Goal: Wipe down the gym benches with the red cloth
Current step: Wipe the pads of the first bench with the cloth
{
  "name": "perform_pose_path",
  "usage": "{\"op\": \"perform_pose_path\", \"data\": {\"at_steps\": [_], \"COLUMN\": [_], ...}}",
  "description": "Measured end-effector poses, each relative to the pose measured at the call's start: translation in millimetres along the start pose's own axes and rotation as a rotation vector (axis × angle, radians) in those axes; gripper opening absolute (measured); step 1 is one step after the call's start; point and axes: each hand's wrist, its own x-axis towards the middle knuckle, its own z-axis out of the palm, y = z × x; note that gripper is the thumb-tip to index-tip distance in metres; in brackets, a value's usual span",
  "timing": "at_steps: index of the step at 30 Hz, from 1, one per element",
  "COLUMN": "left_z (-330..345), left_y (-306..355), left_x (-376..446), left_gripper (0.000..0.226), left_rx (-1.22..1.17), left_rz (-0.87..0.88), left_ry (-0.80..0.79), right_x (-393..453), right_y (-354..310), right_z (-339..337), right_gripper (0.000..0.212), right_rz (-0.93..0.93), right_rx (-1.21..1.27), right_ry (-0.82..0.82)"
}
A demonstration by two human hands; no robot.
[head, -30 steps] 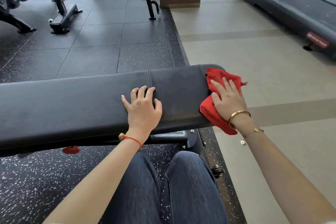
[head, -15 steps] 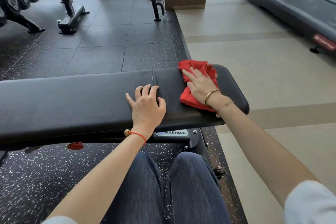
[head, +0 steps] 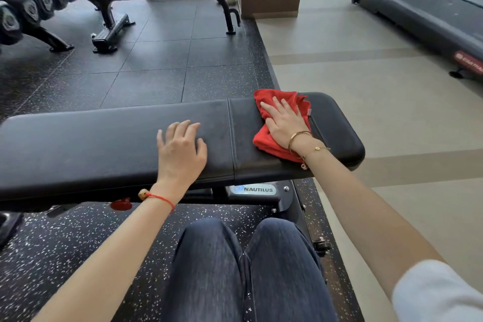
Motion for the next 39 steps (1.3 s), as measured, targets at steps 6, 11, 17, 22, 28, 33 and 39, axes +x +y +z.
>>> {"op": "perform_pose_path", "data": {"at_steps": [6,11,17,22,28,33,39], "left_z": [-7,-6,-3,-1,-2,-3,-3], "left_y": [-50,-48,-53,-54,-51,-54,-55], "left_x": [-3,-2,-4,-4,0,-2,-3], "left_gripper": [0.042,0.039,0.039,0.041,0.040,0.042,0.047], "left_rx": [0.055,0.042,0.049,0.058,0.090,0.050,0.027], "left_rz": [-0.170,-0.187,-0.165,-0.159,-0.183,-0.175,-0.171], "left_ry": [-0.021,-0.001,0.032,0.018,-0.004,0.018,0.026], "right_x": [31,21,-40,-23,39,19,-24], "right_y": [-54,-118,-103,-79,-132,-161,-125], "right_z": [13,29,31,21,31,43,34], "right_gripper": [0.053,0.053,0.055,0.052,0.052,0.053,0.051], "right_rz": [-0.045,-0.248,-0.426,-0.223,-0.180,-0.353,-0.411], "right_rx": [0.011,-0.042,-0.017,0.070,-0.012,0.038,0.106], "right_ry": [-0.039,-0.068,-0.006,0.004,-0.054,-0.068,-0.012]}}
